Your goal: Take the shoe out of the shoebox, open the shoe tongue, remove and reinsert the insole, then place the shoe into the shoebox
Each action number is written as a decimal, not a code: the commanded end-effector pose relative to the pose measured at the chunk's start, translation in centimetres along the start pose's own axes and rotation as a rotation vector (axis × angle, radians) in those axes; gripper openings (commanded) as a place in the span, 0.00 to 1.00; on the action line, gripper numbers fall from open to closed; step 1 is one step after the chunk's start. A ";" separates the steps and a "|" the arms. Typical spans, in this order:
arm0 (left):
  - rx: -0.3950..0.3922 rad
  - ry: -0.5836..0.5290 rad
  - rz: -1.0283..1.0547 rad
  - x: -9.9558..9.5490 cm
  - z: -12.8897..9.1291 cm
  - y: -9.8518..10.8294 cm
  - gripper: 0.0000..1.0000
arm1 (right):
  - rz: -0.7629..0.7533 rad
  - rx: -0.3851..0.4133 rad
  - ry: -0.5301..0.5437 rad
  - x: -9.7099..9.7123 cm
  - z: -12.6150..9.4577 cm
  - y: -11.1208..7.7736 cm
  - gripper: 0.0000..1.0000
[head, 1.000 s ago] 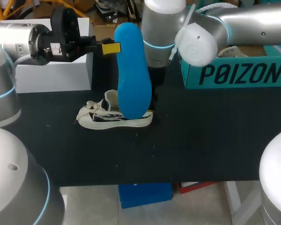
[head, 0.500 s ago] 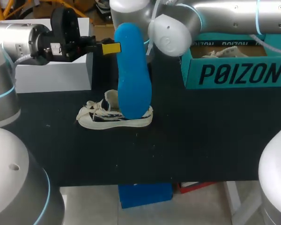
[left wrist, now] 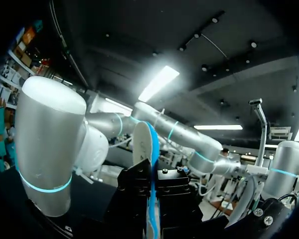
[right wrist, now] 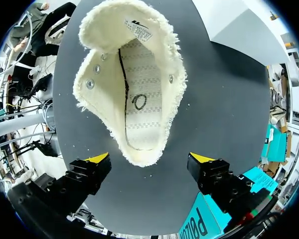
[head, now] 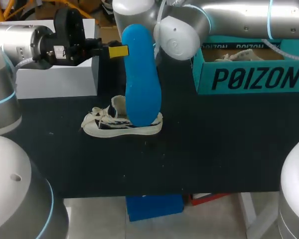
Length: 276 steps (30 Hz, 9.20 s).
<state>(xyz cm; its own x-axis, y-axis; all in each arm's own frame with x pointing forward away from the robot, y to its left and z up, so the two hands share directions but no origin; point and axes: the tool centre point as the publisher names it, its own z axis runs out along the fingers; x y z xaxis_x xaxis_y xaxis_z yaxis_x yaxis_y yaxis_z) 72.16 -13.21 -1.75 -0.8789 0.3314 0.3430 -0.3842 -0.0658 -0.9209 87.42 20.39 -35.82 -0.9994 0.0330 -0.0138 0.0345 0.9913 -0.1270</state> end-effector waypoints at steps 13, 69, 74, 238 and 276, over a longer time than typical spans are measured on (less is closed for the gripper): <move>0.001 -0.001 0.002 0.0 0.1 0.1 0.00 | 0.041 -0.346 -0.084 0.5 -0.4 -2.0 1.00; 0.001 -0.001 0.002 0.0 0.1 0.1 0.00 | 0.034 -1.138 -0.088 0.0 4.7 -1.8 1.00; 0.001 -0.001 0.002 0.0 0.1 0.1 0.00 | 0.032 -1.121 -0.078 -0.1 4.8 -1.8 1.00; 0.001 -0.001 0.002 0.0 0.1 0.1 0.00 | 1.750 0.142 0.016 -2.8 -1.7 1.8 0.00; 0.001 -0.001 0.002 0.0 0.1 0.1 0.00 | 1.631 0.044 -0.050 -1.9 0.7 -0.5 1.00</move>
<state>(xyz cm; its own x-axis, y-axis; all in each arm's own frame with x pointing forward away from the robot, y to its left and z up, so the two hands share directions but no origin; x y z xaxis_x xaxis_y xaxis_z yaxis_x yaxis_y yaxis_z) 72.15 -13.24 -1.77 -0.8791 0.3314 0.3427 -0.3840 -0.0661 -0.9210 89.86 21.19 -37.91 0.0939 0.9683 -0.2313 0.9956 -0.0912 0.0226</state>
